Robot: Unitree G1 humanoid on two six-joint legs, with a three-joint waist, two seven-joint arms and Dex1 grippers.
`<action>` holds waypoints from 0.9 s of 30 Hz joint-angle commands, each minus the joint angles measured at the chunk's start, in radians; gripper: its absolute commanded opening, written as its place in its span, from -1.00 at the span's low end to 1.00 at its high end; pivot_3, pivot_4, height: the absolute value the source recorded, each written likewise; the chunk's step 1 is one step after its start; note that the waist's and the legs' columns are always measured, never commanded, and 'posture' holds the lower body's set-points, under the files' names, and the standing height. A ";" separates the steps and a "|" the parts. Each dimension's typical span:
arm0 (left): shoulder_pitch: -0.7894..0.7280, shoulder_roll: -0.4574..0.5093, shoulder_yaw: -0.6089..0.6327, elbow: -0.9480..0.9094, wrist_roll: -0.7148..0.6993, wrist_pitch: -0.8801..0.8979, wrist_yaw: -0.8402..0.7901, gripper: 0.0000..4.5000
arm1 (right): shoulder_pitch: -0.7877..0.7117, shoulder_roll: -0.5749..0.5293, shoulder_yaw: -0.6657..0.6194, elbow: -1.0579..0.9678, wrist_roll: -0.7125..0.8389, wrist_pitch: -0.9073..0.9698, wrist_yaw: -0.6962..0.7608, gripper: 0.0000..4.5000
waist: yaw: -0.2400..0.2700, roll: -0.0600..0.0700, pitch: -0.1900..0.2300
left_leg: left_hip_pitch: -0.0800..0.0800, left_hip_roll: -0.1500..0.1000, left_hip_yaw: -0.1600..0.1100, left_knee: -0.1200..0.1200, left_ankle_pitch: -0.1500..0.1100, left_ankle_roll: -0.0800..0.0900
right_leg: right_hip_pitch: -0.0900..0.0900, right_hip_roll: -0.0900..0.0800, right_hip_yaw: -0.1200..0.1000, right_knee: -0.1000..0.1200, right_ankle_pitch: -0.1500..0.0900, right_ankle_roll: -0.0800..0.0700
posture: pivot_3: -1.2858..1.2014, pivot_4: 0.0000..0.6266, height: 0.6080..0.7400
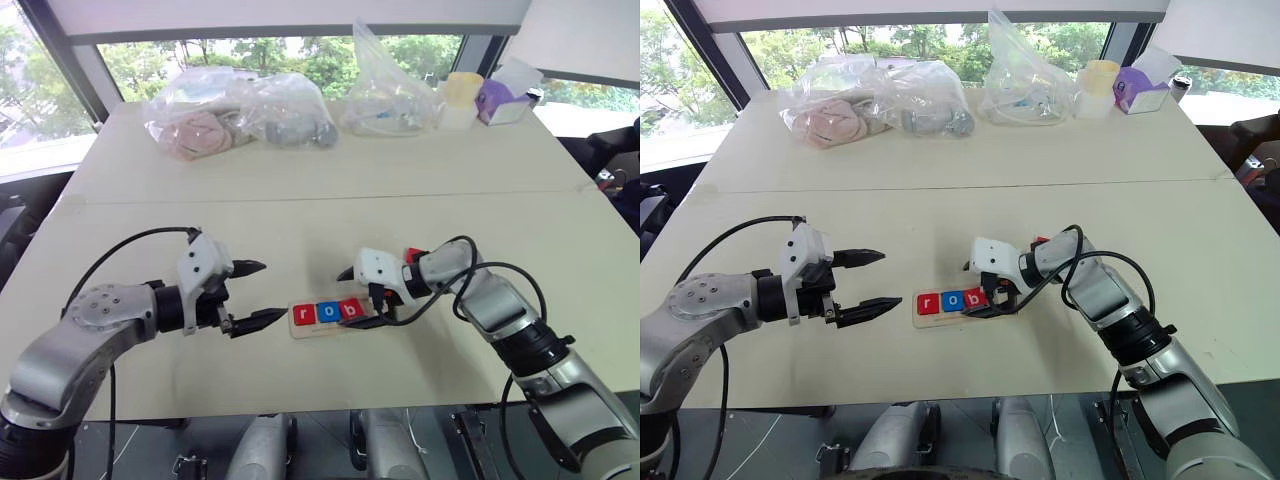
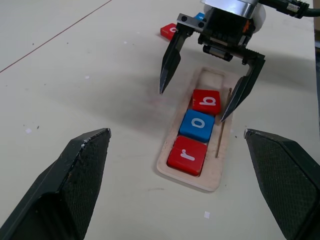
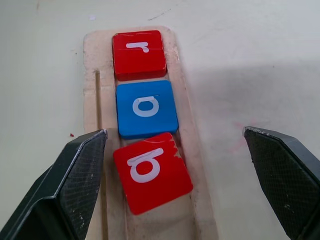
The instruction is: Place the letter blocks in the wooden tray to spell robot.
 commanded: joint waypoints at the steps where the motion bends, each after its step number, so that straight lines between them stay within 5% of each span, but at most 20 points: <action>1: -0.015 -0.003 0.006 -0.026 -0.022 -0.002 0.002 1.00 | -0.023 0.001 -0.023 -0.022 0.007 -0.006 0.001 0.99 | 0.001 0.000 0.000 | 0.000 0.000 0.000 0.000 0.000 0.000 | 0.000 0.000 0.000 0.000 0.000 0.000 | 0.03 -0.52 0.77; 27: -0.035 -0.003 -0.001 -0.012 -0.018 -0.005 -0.007 1.00 | -0.024 -0.035 -0.031 0.007 0.004 -0.031 0.016 0.99 | 0.000 0.000 0.000 | 0.000 0.000 0.000 0.000 0.000 0.000 | 0.000 0.000 0.000 0.000 0.000 0.000 | 0.03 -0.52 0.77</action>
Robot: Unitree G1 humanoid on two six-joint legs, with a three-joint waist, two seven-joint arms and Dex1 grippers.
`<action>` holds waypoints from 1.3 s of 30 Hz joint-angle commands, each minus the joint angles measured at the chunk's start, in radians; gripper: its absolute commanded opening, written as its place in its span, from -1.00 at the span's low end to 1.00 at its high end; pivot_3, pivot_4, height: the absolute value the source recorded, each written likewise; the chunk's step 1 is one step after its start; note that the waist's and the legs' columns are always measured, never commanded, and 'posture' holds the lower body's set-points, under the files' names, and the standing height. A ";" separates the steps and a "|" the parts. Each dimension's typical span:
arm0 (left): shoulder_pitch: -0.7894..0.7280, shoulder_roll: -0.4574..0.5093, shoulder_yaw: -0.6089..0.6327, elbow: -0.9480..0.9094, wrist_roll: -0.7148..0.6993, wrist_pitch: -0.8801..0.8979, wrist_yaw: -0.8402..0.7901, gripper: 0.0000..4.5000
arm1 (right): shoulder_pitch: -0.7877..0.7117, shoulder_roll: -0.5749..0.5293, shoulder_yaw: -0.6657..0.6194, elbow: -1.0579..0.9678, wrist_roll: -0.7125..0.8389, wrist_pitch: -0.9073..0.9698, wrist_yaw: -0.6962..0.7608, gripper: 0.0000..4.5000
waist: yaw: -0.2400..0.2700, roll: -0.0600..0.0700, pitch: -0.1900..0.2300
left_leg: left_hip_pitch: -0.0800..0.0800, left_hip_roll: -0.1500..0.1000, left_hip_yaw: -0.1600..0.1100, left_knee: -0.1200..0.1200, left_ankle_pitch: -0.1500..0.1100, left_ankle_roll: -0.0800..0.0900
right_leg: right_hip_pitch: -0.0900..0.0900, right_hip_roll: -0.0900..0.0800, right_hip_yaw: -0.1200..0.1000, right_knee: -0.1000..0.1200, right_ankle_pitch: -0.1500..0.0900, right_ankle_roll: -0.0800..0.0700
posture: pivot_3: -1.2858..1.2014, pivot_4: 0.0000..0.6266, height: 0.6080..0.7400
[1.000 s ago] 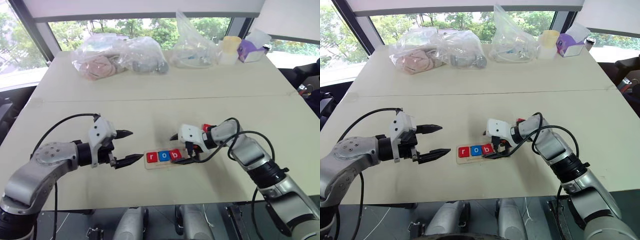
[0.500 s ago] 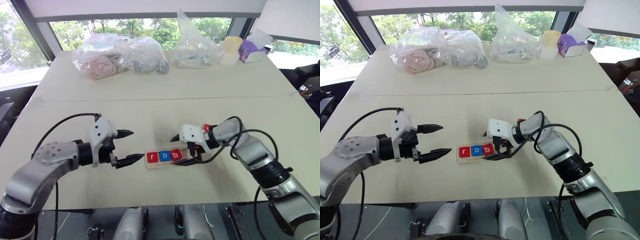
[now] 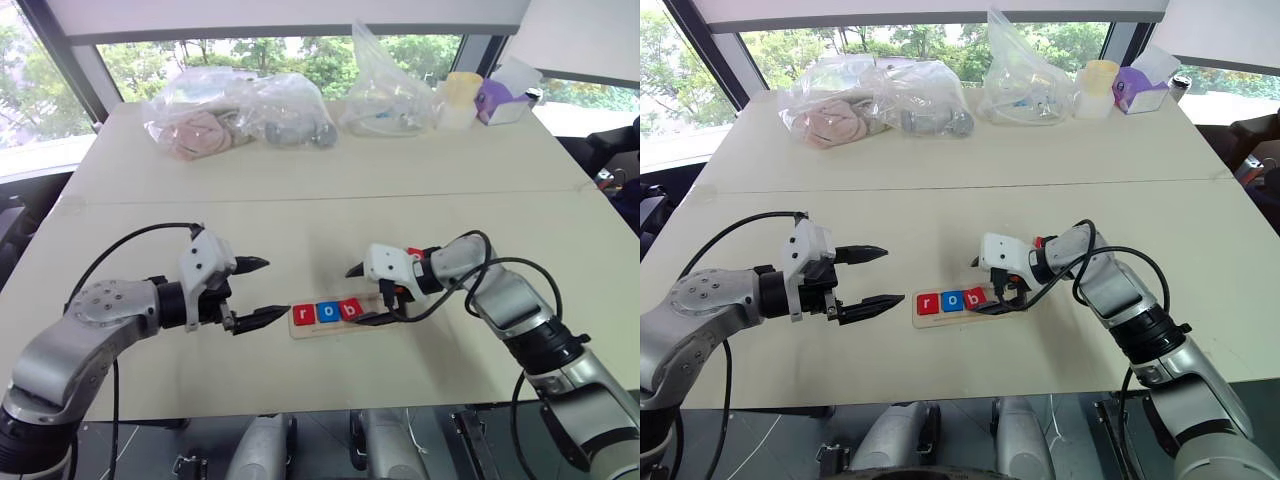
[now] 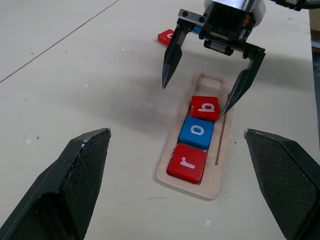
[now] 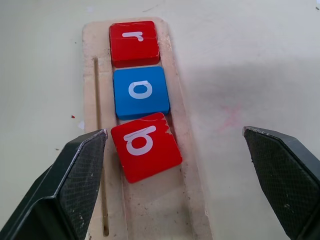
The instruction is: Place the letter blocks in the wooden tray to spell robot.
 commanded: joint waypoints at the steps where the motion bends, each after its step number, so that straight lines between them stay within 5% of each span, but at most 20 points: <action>1: -0.004 0.000 0.010 -0.017 -0.019 -0.004 -0.001 1.00 | -0.032 0.019 -0.012 -0.001 -0.001 -0.020 -0.007 0.99 | 0.000 0.000 0.000 | 0.000 0.000 0.000 0.000 0.000 0.000 | 0.000 0.000 0.000 0.000 0.000 0.000 | 0.03 -0.52 0.77; 18: -0.002 -0.005 0.007 -0.021 -0.020 -0.003 0.010 1.00 | -0.032 -0.001 -0.144 -0.133 0.097 0.132 -0.037 0.99 | 0.000 0.000 0.000 | 0.000 0.000 0.000 0.000 0.000 0.000 | 0.000 0.000 0.000 0.000 0.001 0.001 | 0.03 -0.52 0.77; 28: -0.017 -0.020 -0.015 0.026 0.009 -0.039 -0.009 1.00 | -0.006 0.082 -0.366 -0.126 0.000 0.425 -0.534 0.99 | 0.000 0.000 0.000 | 0.000 0.000 0.000 -0.001 0.000 0.000 | -0.001 -0.001 0.001 0.000 0.000 0.000 | 0.03 -0.52 0.77; 32: -0.066 -0.040 -0.058 0.066 0.019 -0.059 -0.030 1.00 | 0.037 0.267 -0.442 -0.231 -0.045 0.655 -0.804 0.99 | 0.001 0.000 -0.001 | 0.000 0.000 0.000 -0.001 0.000 0.000 | -0.001 -0.001 0.001 0.001 0.000 -0.001 | 0.03 -0.52 0.77; 39: -0.141 -0.062 -0.127 0.122 0.042 -0.080 -0.069 1.00 | 0.089 0.476 -0.543 -0.315 -0.108 0.799 -1.084 0.99 | 0.001 0.001 -0.001 | -0.001 -0.001 0.000 -0.001 0.000 -0.001 | -0.003 -0.001 0.001 0.002 0.000 0.000 | 0.03 -0.52 0.77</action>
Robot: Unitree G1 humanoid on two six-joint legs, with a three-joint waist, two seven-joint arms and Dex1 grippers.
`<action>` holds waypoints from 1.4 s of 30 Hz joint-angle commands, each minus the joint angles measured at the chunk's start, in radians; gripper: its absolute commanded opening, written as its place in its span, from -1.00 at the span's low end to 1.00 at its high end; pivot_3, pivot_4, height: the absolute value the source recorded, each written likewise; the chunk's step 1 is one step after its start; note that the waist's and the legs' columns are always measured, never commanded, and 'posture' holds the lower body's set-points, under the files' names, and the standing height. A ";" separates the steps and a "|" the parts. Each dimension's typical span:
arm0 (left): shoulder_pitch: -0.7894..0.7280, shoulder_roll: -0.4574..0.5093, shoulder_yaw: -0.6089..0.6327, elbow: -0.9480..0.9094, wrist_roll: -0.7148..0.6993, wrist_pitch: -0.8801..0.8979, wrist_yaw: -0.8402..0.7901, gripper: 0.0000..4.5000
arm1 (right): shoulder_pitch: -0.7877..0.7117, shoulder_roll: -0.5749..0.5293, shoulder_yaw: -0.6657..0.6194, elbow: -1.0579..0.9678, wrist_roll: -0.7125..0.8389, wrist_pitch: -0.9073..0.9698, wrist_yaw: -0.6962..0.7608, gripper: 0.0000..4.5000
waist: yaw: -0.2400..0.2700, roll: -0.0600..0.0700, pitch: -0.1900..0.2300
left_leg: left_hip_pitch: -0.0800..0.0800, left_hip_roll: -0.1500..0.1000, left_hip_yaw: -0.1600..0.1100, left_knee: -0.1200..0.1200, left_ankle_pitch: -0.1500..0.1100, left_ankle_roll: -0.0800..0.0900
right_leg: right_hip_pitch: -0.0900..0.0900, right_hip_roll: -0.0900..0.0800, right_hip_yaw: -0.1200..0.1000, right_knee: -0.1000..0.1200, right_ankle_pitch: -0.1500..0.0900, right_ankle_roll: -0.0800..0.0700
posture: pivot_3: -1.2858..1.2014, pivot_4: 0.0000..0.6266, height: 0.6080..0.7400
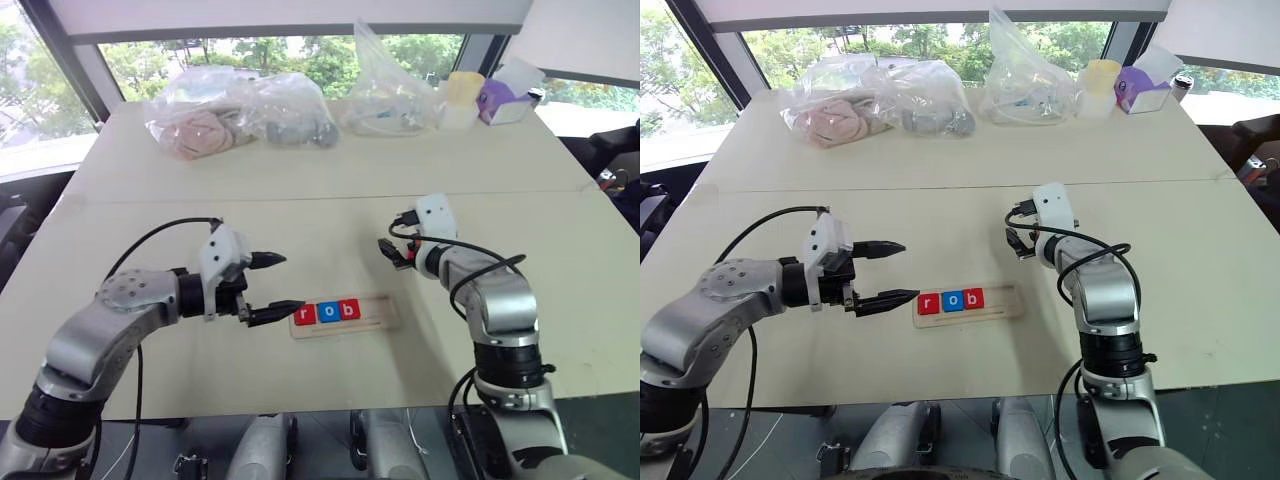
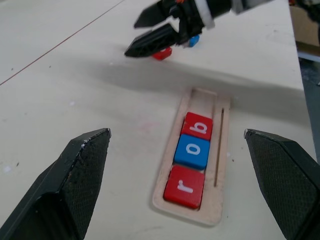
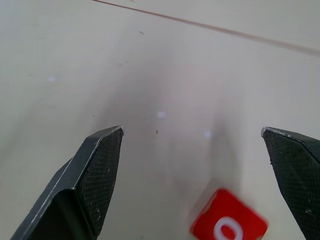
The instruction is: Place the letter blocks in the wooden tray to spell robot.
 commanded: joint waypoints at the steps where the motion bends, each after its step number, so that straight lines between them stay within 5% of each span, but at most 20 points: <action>1: -0.042 -0.001 -0.011 0.019 0.010 -0.029 -0.032 1.00 | 0.017 0.037 -0.047 -0.074 -0.041 0.020 -0.118 0.99 | 0.000 0.000 0.000 | 0.000 0.000 0.000 0.000 0.000 0.000 | 0.000 0.000 0.000 0.000 0.000 0.000 | 0.03 -0.52 0.77; 13: -0.097 -0.021 -0.045 0.057 0.024 -0.030 -0.074 1.00 | 0.043 0.134 -0.125 -0.045 -0.004 0.017 -0.214 0.99 | -0.026 0.001 0.000 | 0.001 0.000 0.000 0.000 0.000 0.000 | 0.000 0.004 -0.001 0.002 0.002 0.003 | 0.03 -0.52 0.77; 30: -0.077 -0.033 -0.035 0.043 0.035 -0.032 -0.058 1.00 | 0.058 0.149 -0.054 -0.026 0.030 0.030 -0.202 0.99 | -0.028 0.001 0.000 | 0.001 0.000 0.000 0.000 0.000 0.000 | 0.001 0.004 -0.001 0.002 0.002 0.004 | 0.03 -0.52 0.77; 33: -0.072 -0.034 -0.032 0.039 0.037 -0.032 -0.053 1.00 | 0.062 0.158 -0.059 -0.020 0.044 0.052 -0.201 0.62 | -0.027 0.000 -0.001 | 0.001 0.000 0.000 0.000 0.000 0.000 | 0.001 0.004 -0.001 0.002 0.002 0.004 | 0.03 -0.52 0.77; 38: -0.068 -0.034 -0.029 0.033 0.034 -0.028 -0.041 1.00 | 0.078 0.167 -0.079 -0.018 0.053 0.085 -0.206 -0.48 | -0.028 0.000 -0.001 | 0.002 0.000 0.000 0.000 0.000 0.000 | 0.002 0.004 -0.001 0.002 0.002 0.004 | 0.03 -0.52 0.77; 42: -0.060 -0.032 -0.028 0.027 0.033 -0.029 -0.036 1.00 | 0.103 0.150 -0.086 -0.038 0.059 0.107 -0.198 -0.47 | -0.027 0.000 -0.001 | 0.002 0.001 0.000 0.000 0.000 0.000 | 0.002 0.004 -0.001 0.002 0.002 0.004 | 0.03 -0.52 0.77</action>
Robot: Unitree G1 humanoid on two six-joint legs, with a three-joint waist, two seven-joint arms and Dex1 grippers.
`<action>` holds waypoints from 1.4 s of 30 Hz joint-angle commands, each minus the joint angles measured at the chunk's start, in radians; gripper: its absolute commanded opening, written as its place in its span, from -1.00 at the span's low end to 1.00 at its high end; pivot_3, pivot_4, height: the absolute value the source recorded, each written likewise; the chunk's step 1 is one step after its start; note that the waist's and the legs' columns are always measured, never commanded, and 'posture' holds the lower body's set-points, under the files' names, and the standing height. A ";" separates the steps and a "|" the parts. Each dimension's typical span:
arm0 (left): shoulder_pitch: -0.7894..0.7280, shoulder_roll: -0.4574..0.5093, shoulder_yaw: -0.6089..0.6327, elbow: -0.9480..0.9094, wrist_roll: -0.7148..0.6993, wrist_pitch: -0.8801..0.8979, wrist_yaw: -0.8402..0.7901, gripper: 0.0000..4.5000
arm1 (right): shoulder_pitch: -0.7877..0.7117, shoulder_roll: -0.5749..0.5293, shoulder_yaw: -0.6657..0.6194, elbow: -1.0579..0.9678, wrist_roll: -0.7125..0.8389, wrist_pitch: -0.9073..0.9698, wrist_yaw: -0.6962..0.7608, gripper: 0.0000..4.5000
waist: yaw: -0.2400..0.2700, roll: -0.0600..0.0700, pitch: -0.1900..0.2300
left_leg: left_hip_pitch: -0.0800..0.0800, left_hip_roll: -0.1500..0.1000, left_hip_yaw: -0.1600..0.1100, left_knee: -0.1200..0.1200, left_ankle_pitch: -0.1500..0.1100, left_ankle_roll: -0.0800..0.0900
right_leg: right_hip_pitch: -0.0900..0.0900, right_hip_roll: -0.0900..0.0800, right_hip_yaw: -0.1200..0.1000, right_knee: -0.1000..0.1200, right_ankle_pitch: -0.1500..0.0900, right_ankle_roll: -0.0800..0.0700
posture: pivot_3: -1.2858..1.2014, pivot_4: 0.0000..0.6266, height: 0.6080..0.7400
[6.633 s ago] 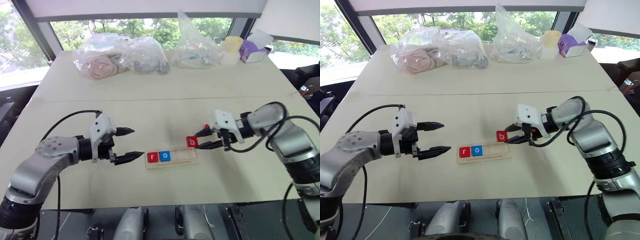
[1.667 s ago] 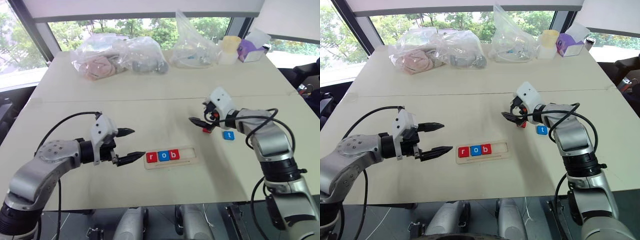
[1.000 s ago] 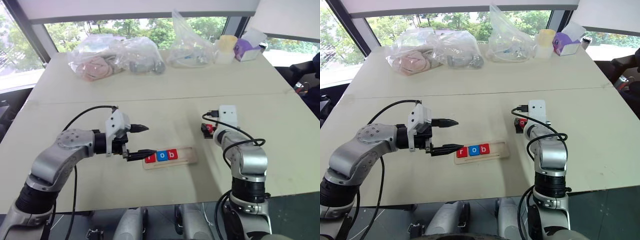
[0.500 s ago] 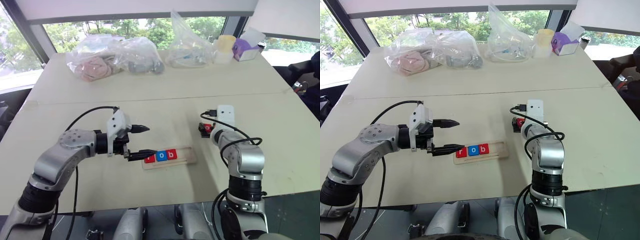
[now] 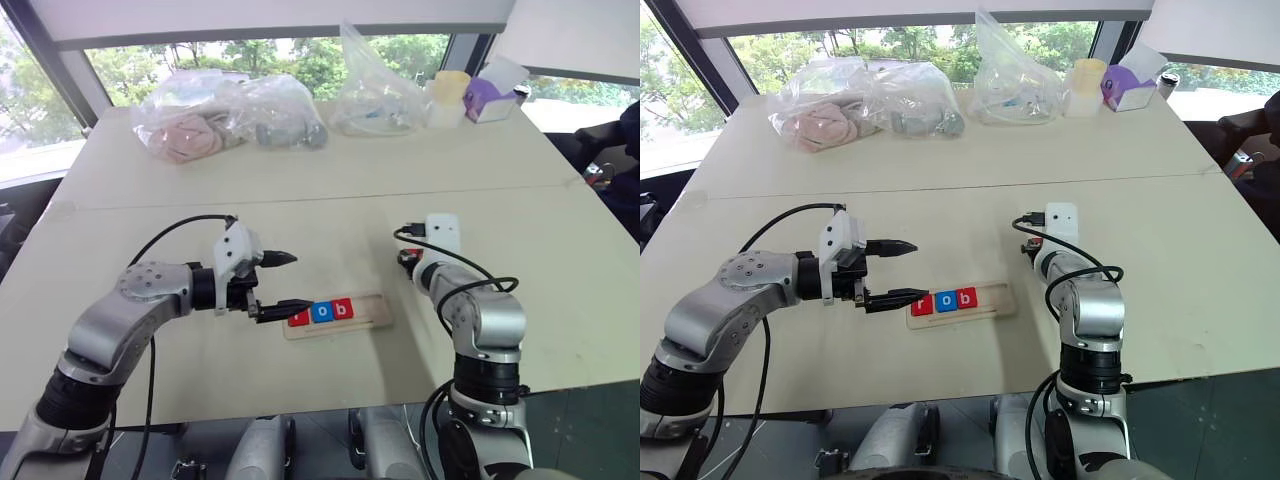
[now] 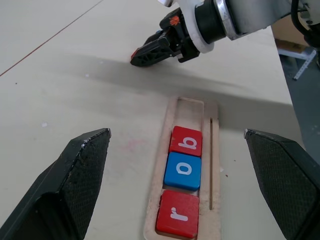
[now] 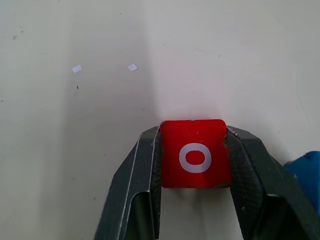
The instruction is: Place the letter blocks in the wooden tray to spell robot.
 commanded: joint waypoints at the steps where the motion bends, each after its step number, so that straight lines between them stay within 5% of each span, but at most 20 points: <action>1: 0.001 0.000 0.017 -0.031 -0.003 -0.012 0.004 1.00 | 0.038 -0.005 -0.010 -0.006 0.025 0.054 0.014 -0.47 | 0.001 0.000 0.000 | 0.000 0.000 0.000 0.000 0.000 0.000 | 0.000 0.000 0.000 0.000 0.000 0.000 | 0.03 -0.52 0.77; 6: -0.003 -0.007 0.009 -0.028 -0.006 -0.011 0.006 1.00 | 0.025 -0.042 -0.023 -0.095 0.054 0.078 0.050 -0.47 | 0.003 0.000 0.000 | 0.000 0.000 0.000 0.000 0.000 0.000 | 0.001 0.000 0.000 -0.001 0.000 -0.001 | 0.03 -0.52 0.77; 13: -0.012 -0.024 -0.010 -0.008 -0.003 -0.020 -0.013 1.00 | 0.035 -0.118 -0.098 -0.429 0.136 0.372 0.135 -0.47 | 0.004 0.001 0.000 | -0.001 0.000 0.000 0.000 0.000 0.000 | -0.001 -0.001 0.000 -0.001 0.000 0.000 | 0.03 -0.52 0.77; 20: -0.033 -0.044 -0.036 0.029 0.010 -0.039 -0.044 1.00 | 0.285 -0.139 -0.140 -0.678 0.214 0.400 0.174 -0.47 | 0.003 0.001 0.000 | -0.002 0.000 -0.001 0.000 0.000 0.000 | 0.000 -0.002 -0.001 -0.003 -0.003 -0.002 | 0.03 -0.52 0.77; 38: -0.055 -0.044 -0.040 0.056 0.026 -0.053 -0.070 1.00 | 0.354 -0.162 -0.057 -0.629 0.178 0.400 0.106 -0.47 | 0.004 0.001 0.000 | -0.002 0.000 -0.001 0.000 0.000 0.000 | 0.000 -0.002 0.000 -0.004 -0.003 -0.003 | 0.03 -0.52 0.77; 39: -0.054 -0.044 -0.039 0.054 0.026 -0.052 -0.069 1.00 | 0.353 -0.165 -0.054 -0.626 0.176 0.400 0.106 -0.02 | 0.004 0.001 0.000 | -0.002 0.000 -0.001 0.000 0.000 0.000 | 0.000 -0.002 0.000 -0.004 -0.003 -0.003 | 0.03 -0.52 0.77; 42: -0.049 -0.042 -0.037 0.048 0.025 -0.050 -0.064 1.00 | 0.353 -0.188 -0.052 -0.622 0.181 0.399 0.118 0.60 | 0.004 0.001 0.000 | -0.002 0.000 -0.001 0.000 0.000 0.000 | 0.000 -0.002 0.000 -0.004 -0.003 -0.003 | 0.03 -0.52 0.77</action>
